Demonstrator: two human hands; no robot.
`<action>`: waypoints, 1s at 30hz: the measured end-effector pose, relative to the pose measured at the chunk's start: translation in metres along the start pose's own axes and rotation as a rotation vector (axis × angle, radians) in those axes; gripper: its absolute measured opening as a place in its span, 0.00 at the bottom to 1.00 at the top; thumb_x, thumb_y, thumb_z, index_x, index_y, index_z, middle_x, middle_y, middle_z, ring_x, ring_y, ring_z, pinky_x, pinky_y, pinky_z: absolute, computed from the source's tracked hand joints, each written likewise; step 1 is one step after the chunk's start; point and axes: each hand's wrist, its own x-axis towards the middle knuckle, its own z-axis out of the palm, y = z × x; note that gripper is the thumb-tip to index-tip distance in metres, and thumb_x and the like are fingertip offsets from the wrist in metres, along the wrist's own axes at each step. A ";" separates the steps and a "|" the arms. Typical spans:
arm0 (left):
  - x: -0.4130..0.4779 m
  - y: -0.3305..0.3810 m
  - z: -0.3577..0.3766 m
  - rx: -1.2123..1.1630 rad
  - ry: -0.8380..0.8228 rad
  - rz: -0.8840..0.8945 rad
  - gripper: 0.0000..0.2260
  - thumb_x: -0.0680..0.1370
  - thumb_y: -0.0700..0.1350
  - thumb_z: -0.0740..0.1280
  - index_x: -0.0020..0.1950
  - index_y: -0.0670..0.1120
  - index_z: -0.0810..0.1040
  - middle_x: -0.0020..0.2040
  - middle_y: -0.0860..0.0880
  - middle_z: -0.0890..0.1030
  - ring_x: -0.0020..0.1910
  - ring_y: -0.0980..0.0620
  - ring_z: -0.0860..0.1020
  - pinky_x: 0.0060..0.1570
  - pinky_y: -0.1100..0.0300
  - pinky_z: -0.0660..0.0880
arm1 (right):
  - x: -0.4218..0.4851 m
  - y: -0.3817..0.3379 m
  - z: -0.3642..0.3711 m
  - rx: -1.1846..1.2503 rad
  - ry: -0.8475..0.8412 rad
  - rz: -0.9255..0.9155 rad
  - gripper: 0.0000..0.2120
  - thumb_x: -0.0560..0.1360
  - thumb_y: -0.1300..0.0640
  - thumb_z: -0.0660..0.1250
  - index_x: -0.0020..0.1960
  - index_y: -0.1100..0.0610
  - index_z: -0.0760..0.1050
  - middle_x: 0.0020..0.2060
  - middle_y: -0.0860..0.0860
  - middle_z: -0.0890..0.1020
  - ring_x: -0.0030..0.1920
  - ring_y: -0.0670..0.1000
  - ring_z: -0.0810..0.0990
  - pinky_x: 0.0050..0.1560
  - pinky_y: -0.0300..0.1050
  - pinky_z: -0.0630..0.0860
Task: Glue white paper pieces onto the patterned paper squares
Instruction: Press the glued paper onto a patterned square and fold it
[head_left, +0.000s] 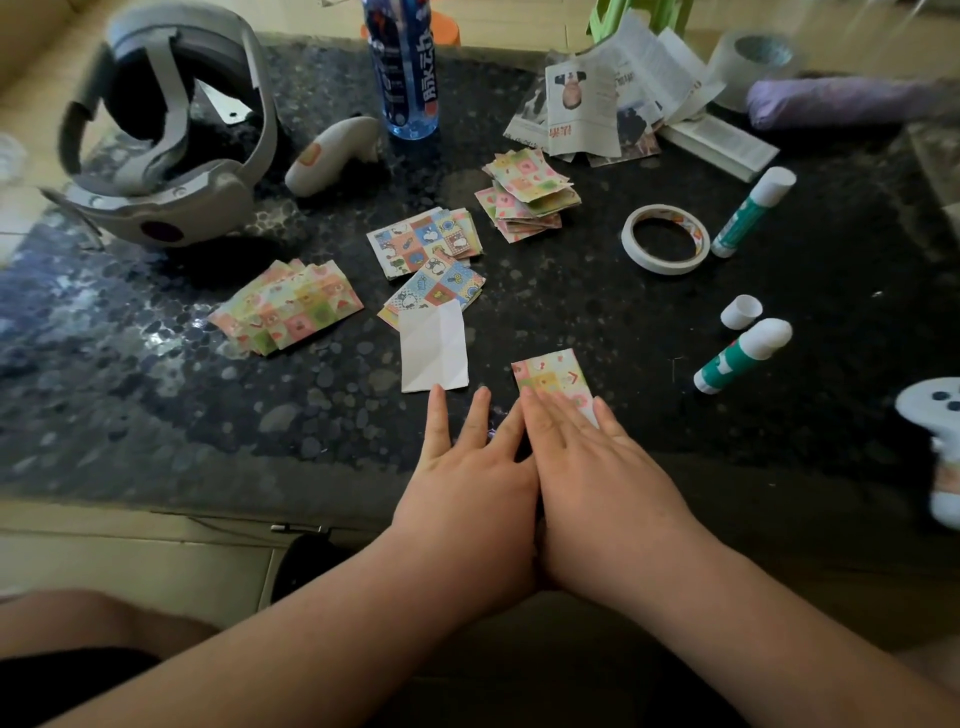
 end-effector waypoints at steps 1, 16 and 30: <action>0.001 0.000 0.000 0.003 -0.009 -0.001 0.51 0.72 0.75 0.61 0.81 0.56 0.33 0.83 0.48 0.39 0.81 0.38 0.37 0.71 0.30 0.29 | 0.002 0.001 -0.001 -0.012 -0.007 0.001 0.56 0.75 0.45 0.70 0.81 0.57 0.29 0.83 0.53 0.42 0.82 0.49 0.39 0.79 0.50 0.33; 0.002 0.003 -0.001 0.031 -0.068 -0.021 0.56 0.70 0.75 0.66 0.81 0.55 0.33 0.83 0.47 0.37 0.79 0.39 0.30 0.69 0.30 0.26 | 0.019 0.005 -0.002 -0.098 0.032 -0.100 0.50 0.79 0.44 0.66 0.81 0.49 0.28 0.83 0.51 0.42 0.83 0.52 0.39 0.81 0.57 0.35; 0.003 -0.004 -0.003 -0.003 -0.113 -0.009 0.54 0.71 0.73 0.67 0.80 0.57 0.32 0.83 0.51 0.37 0.79 0.40 0.32 0.71 0.29 0.30 | 0.033 0.004 -0.002 -0.114 -0.003 0.001 0.42 0.83 0.48 0.56 0.80 0.59 0.28 0.82 0.53 0.36 0.82 0.50 0.35 0.80 0.57 0.32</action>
